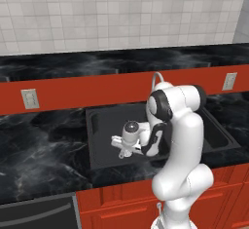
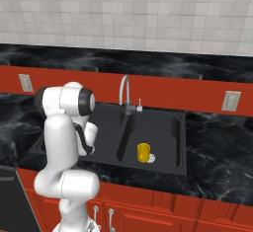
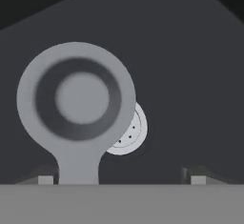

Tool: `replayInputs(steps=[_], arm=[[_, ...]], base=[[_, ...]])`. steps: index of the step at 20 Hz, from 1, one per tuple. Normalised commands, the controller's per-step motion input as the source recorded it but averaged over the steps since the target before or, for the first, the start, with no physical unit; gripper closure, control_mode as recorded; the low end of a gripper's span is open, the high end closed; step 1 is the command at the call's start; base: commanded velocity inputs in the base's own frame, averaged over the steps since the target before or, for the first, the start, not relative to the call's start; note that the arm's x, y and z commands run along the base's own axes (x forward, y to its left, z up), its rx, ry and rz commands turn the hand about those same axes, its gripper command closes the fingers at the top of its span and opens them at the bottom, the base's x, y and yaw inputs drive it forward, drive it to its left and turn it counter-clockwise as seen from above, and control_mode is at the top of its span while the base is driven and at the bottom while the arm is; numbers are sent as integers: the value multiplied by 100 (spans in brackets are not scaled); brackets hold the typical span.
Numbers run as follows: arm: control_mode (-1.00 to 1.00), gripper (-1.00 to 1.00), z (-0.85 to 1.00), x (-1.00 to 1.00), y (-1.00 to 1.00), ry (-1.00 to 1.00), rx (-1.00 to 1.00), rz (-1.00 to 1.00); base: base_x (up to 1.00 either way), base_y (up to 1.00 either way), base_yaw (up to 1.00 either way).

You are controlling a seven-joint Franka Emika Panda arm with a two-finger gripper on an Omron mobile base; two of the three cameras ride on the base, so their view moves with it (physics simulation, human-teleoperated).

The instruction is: Move any existing items from the left basin to the right basin for drying. Then move the measuring cup from the counter to the left basin of the sink for washing.

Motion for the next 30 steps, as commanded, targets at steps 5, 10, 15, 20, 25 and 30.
replayInputs(steps=[5,10,15,20,25,30], arm=[[-100,-100,21,0,0,-1,0,0],[-100,-100,-1,3,0,2,0,0],[-100,-100,0,26,0,2,0,0],[-100,-100,10,16,0,0,1,0],[-100,-100,32,0,0,0,0,0],[-100,-100,51,0,0,0,0,0]], base=[[0,0,0],[0,0,0],[0,0,0],[0,0,0],[0,0,0],[0,0,0]])
